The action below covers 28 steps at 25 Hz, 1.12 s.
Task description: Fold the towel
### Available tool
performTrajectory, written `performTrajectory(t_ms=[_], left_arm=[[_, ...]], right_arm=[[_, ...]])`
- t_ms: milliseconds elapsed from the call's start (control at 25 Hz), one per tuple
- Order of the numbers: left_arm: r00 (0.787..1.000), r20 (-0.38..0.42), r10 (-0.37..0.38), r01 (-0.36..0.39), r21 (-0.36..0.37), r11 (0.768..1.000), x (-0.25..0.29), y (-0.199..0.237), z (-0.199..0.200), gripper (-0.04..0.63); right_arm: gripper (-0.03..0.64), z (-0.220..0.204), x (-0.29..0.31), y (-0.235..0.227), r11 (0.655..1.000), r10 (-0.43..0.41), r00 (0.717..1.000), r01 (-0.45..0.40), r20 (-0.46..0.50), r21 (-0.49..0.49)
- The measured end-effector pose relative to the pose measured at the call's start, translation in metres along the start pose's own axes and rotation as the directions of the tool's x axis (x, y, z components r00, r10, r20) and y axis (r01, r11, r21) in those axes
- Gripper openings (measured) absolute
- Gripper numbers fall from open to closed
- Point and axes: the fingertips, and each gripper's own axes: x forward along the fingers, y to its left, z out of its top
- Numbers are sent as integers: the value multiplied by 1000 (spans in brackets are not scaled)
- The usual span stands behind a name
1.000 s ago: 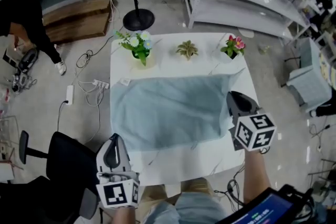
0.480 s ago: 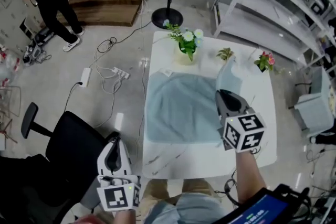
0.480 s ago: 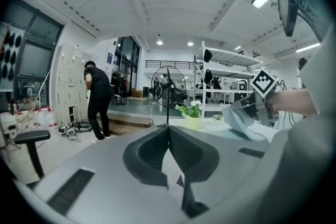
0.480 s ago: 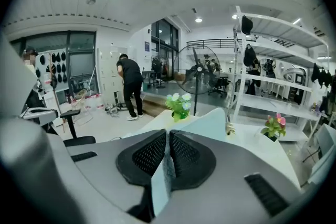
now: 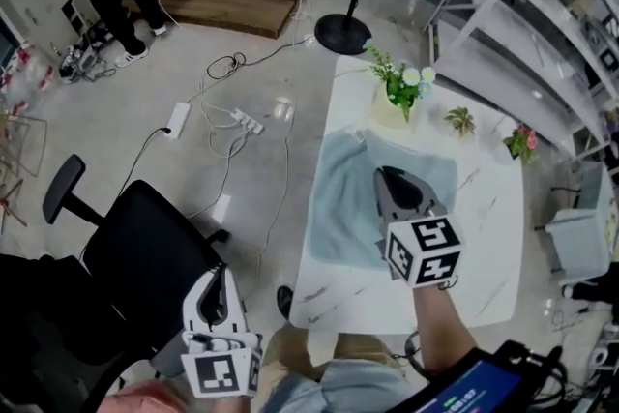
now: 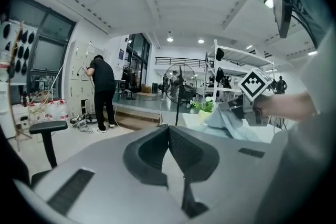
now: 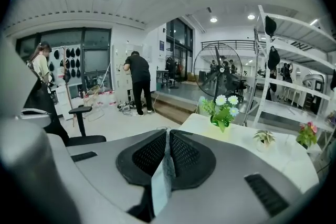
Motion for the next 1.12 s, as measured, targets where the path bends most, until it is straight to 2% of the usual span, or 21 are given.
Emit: performTrajectory(t_ms=[200, 320, 520, 760, 880, 920, 960, 1000, 1120], left_arm=[[1000, 24, -6, 6, -14, 1000, 3, 14, 7, 8], [1000, 12, 10, -10, -19, 1000, 5, 22, 7, 8], [1000, -23, 1, -2, -28, 1000, 6, 26, -6, 8], [997, -78, -2, 0, -33, 999, 4, 32, -23, 8], [995, -103, -4, 0, -39, 999, 3, 32, -34, 6], [993, -115, -8, 3, -41, 999, 3, 30, -38, 8], [992, -123, -13, 8, -42, 999, 5, 27, -41, 8], [992, -121, -17, 12, -41, 999, 7, 24, -40, 6], [993, -108, -41, 37, -35, 999, 18, 8, -35, 8]], right_arm=[[37, 34, -1, 21, 1000, 2, 997, -2, 71, -12], [37, 38, 4, 37, 999, 18, 997, -16, 77, -30], [40, -13, 37, 58, 998, 13, 999, -15, -30, -54], [46, -79, 70, 91, 994, 21, 986, -38, -167, -100], [75, -115, 81, 112, 988, 81, 960, -113, -267, -104], [119, -121, 81, 122, 981, 121, 949, -160, -292, -111], [210, -122, 78, 133, 971, 167, 937, -211, -306, -117], [238, -117, 72, 143, 960, 213, 929, -257, -302, -113], [239, -88, 40, 153, 935, 330, 915, -350, -232, -50]])
